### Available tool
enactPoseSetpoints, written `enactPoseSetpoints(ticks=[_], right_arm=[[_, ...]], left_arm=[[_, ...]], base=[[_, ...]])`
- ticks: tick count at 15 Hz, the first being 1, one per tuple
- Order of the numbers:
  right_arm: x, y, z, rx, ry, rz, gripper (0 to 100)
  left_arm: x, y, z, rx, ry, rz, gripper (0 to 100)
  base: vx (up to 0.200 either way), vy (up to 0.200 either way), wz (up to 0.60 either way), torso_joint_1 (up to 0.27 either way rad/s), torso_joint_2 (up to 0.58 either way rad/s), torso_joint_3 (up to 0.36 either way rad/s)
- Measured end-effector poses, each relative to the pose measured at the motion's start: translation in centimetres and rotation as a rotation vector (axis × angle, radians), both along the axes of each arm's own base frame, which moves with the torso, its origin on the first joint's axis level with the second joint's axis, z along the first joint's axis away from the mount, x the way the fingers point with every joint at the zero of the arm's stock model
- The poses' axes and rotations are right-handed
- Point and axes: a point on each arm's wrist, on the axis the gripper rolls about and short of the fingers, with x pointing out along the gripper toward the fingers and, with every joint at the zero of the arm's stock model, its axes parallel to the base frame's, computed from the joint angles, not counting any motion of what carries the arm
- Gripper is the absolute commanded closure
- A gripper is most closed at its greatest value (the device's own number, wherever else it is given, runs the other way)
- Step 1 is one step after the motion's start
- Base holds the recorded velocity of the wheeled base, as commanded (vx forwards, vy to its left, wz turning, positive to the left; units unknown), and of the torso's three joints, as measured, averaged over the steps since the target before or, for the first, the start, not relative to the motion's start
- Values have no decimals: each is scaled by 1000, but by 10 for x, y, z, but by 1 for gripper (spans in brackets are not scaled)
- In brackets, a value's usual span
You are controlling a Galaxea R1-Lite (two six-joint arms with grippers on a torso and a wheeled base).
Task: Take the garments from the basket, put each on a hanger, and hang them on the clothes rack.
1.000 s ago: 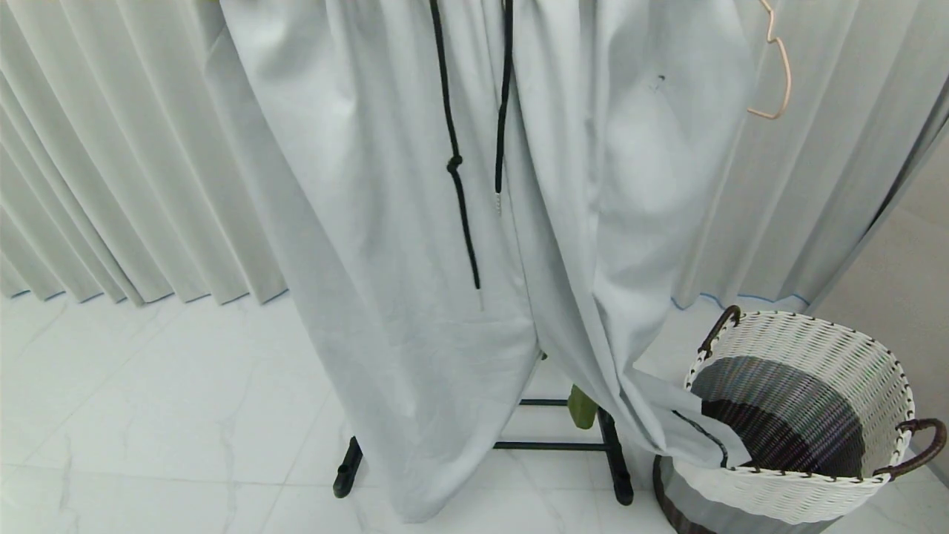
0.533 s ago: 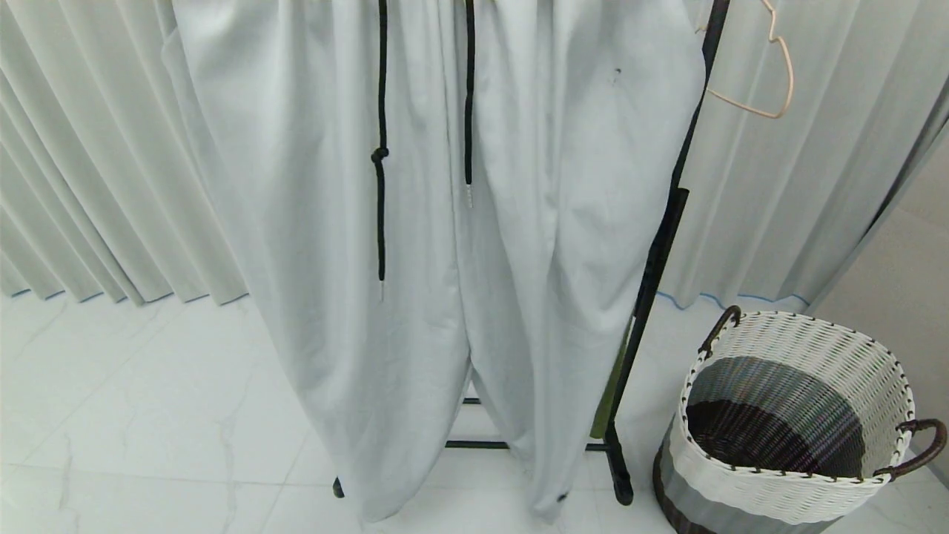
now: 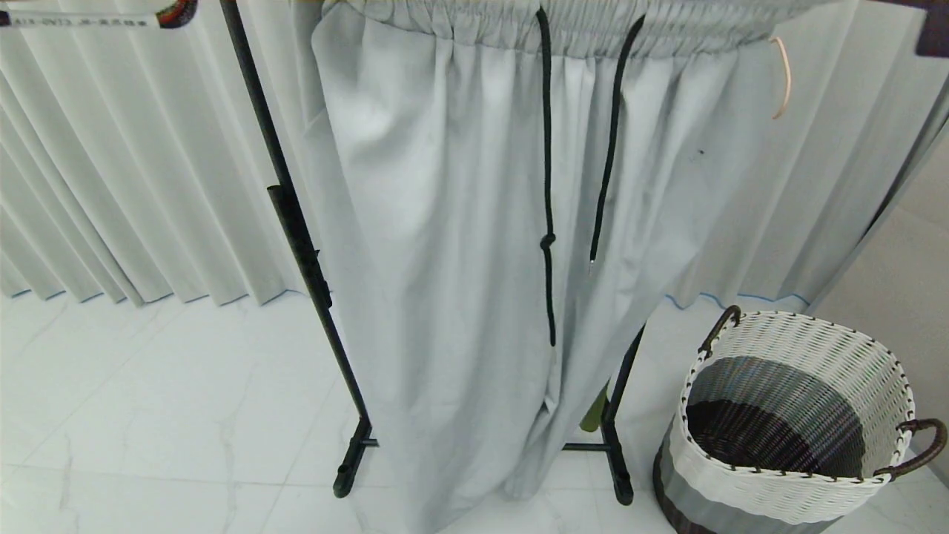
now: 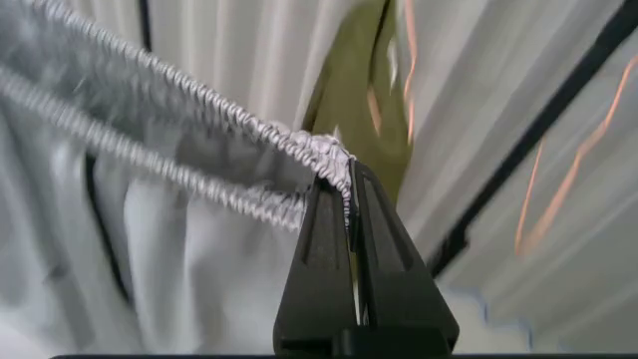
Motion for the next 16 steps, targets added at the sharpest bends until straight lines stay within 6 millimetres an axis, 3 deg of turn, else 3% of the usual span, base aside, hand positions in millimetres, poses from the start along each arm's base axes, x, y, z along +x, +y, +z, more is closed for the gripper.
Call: enactPoseSetpoints(ticks=[5, 9, 13, 16], right_arm=[[-62, -38, -14, -49, 166, 174, 100], [-95, -46, -24, -53, 227, 412, 100], [-101, -42, -26, -62, 235, 471, 100], [-98, -45, -28, -59, 230, 387, 100]], left_arm=[[9, -11, -2, 3, 11, -5, 100], [15, -19, 13, -41, -29, -7, 100], [18, -23, 13, -38, -29, -2, 100], [18, -23, 7, 4, 11, 0, 100]], base=[[0, 0, 0, 0, 0, 0], [0, 0, 0, 0, 0, 0], [0, 0, 0, 0, 0, 0], [0, 0, 0, 0, 0, 0]])
